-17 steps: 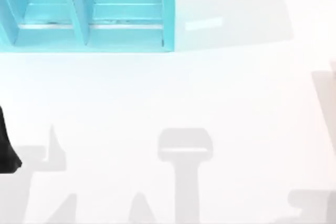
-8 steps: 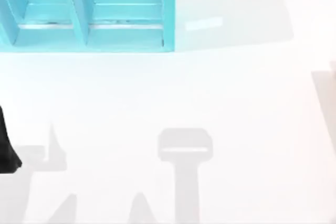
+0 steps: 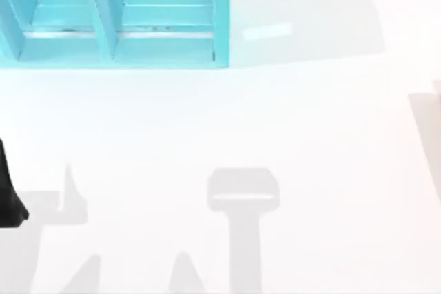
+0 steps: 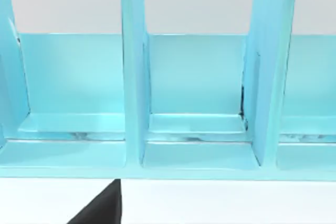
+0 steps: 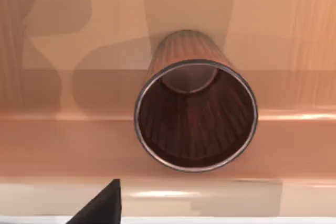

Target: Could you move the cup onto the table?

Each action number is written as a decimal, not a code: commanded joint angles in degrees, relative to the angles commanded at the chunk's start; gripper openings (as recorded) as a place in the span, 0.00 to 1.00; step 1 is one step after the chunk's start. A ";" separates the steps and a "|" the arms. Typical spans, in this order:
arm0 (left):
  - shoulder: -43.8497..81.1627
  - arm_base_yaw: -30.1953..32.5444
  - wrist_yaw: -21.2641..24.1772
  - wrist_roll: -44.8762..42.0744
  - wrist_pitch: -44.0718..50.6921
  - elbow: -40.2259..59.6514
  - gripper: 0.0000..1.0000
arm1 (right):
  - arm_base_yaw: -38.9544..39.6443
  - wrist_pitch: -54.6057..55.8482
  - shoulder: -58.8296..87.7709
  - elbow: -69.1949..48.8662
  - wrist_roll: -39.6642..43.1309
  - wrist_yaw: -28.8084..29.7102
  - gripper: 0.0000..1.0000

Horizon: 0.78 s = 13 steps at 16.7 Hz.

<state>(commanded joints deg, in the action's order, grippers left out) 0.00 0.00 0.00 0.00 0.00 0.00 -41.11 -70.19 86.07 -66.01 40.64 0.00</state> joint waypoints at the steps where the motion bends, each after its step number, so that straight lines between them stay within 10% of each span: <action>1: 0.00 0.00 0.00 0.00 0.00 0.00 1.00 | -0.10 1.75 0.24 1.50 0.10 0.01 1.00; 13: 0.00 0.00 0.00 0.00 0.00 0.00 1.00 | 0.30 18.37 5.25 13.11 -0.38 0.00 1.00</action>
<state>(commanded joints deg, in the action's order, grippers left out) 0.00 0.00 0.00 0.00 0.00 0.00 -40.81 -51.81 91.32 -52.90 40.27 0.00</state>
